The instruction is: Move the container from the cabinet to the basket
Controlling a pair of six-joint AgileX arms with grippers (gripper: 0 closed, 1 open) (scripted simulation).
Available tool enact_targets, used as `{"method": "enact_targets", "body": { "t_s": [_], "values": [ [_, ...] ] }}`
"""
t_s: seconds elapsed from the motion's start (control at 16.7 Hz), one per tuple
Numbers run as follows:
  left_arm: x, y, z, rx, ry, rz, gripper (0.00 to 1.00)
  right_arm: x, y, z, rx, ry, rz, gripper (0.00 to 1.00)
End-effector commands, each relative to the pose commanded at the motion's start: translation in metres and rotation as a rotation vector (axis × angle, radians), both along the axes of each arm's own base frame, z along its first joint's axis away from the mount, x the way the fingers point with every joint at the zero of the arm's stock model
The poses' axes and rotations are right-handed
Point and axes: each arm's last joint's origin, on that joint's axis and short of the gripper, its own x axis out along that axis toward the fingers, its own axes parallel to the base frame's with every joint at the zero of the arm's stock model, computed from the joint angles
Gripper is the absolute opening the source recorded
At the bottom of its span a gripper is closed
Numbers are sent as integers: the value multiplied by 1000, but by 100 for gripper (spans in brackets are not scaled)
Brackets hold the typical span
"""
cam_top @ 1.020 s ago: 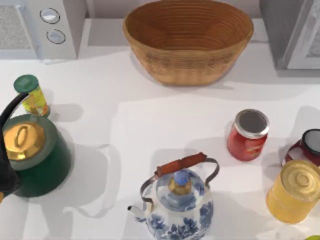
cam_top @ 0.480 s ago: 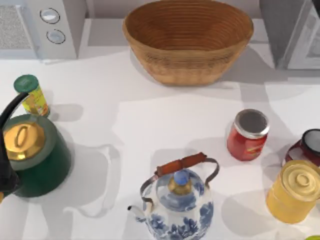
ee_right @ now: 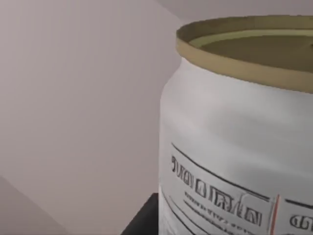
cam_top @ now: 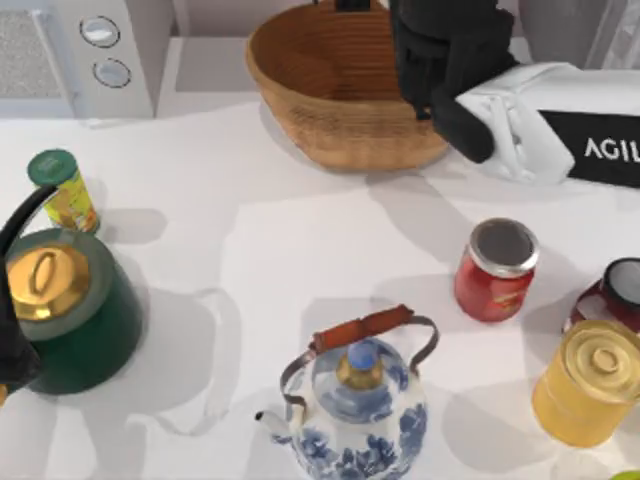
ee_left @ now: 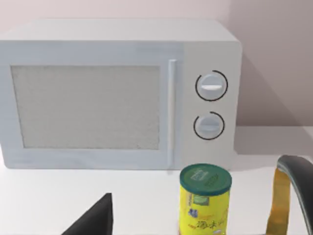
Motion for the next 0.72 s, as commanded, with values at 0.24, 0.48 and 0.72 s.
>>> {"method": "enact_targets", "body": {
  "t_s": [0.24, 0.48, 0.72],
  "values": [
    [0, 0, 0, 0, 0, 0, 100, 8, 19, -16, 0, 0, -2, 0],
    [0, 0, 0, 0, 0, 0, 100, 8, 17, -21, -6, 12, -3, 0],
    [0, 0, 0, 0, 0, 0, 100, 19, 18, -24, -3, 8, -6, 0]
  ]
}}
